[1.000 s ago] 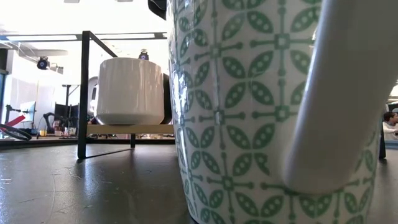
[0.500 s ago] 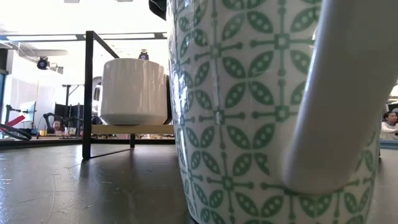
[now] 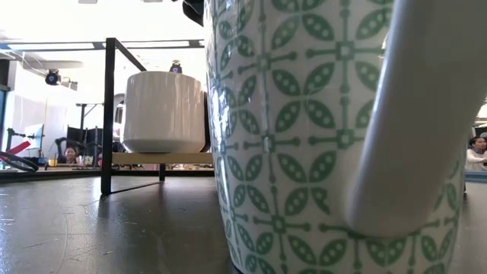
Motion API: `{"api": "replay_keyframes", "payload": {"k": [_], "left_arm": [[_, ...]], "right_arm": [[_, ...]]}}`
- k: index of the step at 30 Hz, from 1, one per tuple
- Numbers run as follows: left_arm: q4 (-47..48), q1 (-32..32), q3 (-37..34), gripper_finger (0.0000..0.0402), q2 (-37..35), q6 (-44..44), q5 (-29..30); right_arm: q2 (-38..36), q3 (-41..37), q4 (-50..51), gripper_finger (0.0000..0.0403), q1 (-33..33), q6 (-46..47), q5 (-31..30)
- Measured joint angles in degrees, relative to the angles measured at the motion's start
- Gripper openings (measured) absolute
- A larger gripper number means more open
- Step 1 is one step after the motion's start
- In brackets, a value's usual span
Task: Place coffee mugs
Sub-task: Put the blue patterned mug on the shelf
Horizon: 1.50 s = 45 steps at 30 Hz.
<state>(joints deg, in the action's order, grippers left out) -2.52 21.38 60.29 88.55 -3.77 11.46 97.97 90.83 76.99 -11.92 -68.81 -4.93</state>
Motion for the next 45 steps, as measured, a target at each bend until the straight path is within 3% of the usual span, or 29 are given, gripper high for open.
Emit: {"api": "replay_keyframes", "payload": {"k": [16, 24, 38, 45], "left_arm": [[0.0, -0.2, 0.0, 0.0053, 0.0, -0.2, 0.0], [-0.3, -0.5, 0.0, 0.0053, 0.0, -0.2, 0.0], [0.0, -0.5, 0.0, 0.0053, 0.0, -0.7, 0.0], [0.1, -0.5, 0.0, 0.0053, 0.0, -0.7, 0.0]], "right_arm": [[0.2, -0.2, 0.2, 0.0042, 0.2, 4.5, -2.7], [0.2, -0.2, 0.7, 0.0019, 0.3, 2.3, -2.7], [0.2, -0.2, -1.5, 0.0102, 0.2, 6.0, -2.6], [-0.1, 0.7, 1.3, 0.0115, 0.2, 11.1, -6.1]]}}
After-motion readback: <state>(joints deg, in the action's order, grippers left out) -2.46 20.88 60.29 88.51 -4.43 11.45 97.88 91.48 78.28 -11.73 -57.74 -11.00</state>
